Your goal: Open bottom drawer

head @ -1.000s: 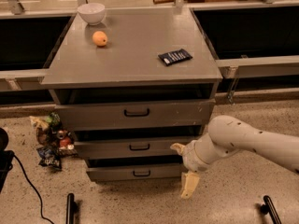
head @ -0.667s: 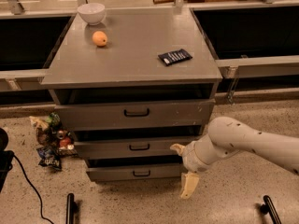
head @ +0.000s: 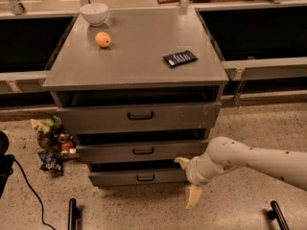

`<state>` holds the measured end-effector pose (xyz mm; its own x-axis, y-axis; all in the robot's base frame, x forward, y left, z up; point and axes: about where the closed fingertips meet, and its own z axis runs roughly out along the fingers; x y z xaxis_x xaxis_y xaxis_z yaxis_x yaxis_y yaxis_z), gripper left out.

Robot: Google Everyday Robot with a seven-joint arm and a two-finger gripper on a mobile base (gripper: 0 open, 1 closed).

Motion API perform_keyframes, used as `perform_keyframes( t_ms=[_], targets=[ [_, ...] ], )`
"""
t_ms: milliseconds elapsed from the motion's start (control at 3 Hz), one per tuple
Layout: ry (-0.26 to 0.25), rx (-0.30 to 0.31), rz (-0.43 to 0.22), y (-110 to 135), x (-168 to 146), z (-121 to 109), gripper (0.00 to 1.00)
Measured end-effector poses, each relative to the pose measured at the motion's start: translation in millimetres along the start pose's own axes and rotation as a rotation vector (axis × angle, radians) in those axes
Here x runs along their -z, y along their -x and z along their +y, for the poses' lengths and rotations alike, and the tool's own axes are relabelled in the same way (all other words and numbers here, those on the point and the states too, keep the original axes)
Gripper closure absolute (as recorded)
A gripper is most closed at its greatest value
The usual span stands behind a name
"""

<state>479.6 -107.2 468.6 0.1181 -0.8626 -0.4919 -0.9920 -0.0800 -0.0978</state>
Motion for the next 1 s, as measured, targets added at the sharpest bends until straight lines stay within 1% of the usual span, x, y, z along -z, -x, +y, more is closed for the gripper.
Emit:
perform_keyframes(
  t_ms=[333, 667, 1000],
  targets=[
    [0.015, 0.011, -0.022, -21, -38, -2, 0.00],
    [0.023, -0.035, -0.070, -56, -95, -10, 0.00],
    [0.023, -0.035, -0.070, -56, -95, -10, 0.00]
  ],
)
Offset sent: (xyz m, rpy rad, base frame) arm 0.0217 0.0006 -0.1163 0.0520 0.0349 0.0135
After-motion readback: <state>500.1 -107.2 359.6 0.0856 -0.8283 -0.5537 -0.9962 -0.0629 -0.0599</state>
